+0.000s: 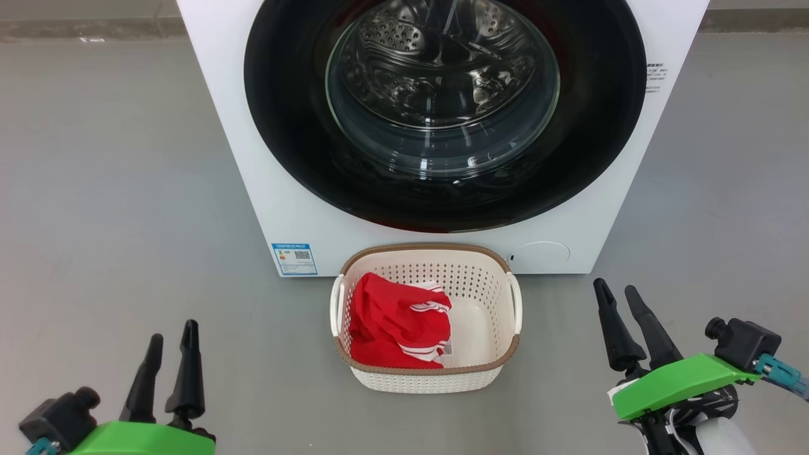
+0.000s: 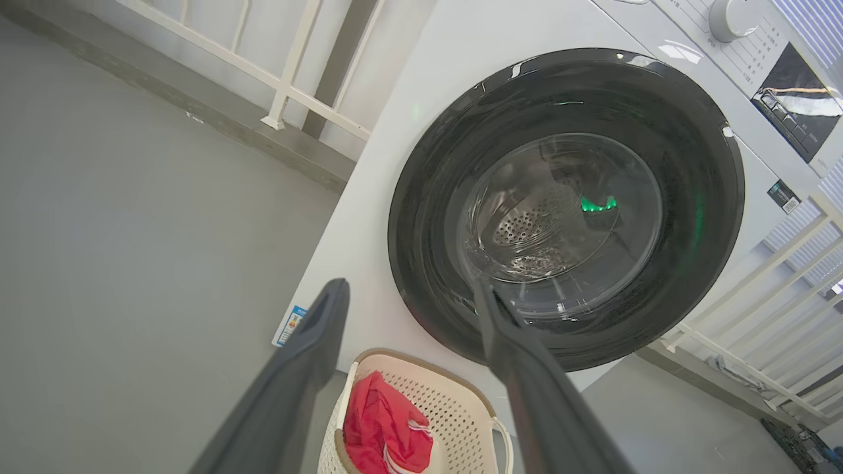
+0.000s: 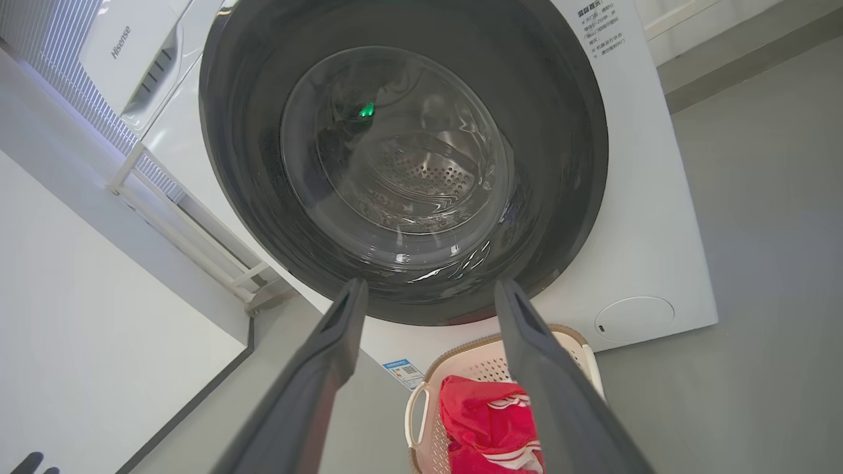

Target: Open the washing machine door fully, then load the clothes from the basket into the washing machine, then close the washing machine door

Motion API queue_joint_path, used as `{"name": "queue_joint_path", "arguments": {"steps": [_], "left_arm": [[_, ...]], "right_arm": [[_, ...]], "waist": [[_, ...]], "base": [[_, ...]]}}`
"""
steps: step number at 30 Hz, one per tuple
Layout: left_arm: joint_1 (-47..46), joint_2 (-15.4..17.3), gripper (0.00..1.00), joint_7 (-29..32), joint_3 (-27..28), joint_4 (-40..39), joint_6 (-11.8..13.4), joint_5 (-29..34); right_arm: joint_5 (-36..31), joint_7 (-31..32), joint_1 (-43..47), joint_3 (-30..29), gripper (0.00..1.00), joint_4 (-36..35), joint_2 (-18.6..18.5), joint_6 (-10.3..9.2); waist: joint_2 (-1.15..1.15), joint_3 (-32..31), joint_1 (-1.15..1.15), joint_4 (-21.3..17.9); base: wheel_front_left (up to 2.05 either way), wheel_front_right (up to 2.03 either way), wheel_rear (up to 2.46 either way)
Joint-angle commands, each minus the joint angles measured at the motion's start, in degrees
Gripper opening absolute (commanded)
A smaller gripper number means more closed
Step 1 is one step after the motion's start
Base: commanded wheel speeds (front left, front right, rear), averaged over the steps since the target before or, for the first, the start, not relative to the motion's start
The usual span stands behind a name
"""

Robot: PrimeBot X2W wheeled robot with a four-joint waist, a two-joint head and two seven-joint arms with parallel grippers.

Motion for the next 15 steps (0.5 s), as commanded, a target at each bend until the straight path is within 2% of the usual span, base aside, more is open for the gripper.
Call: {"name": "queue_joint_path", "arguments": {"steps": [1, 8, 15], "left_arm": [[-2.6, 1.1, 1.0, -0.9, 1.3, -1.8, -0.2, 1.5], [-2.7, 0.1, 1.0, -2.0, 2.0, -1.6, -0.2, 8.2], [-2.8, 0.7, 1.0, -3.2, 0.4, -0.7, -0.2, 9.0]], "right_arm": [[-1.5, -0.8, -2.7, 1.2, 1.0, -1.4, -0.4, 0.06], [-7.5, -2.0, -3.3, 2.4, 1.0, -0.7, -0.6, 0.06], [-13.4, -3.2, -3.9, 3.4, 1.0, 0.1, -1.0, 0.07]], "waist": [[0.0, 0.0, 0.0, 0.0], [0.0, 0.1, 0.0, 0.0], [0.0, 0.2, 0.0, 0.0]], "base": [[0.0, 0.0, 0.0], [0.0, 0.0, 0.0], [0.0, 0.0, 0.0]]}}
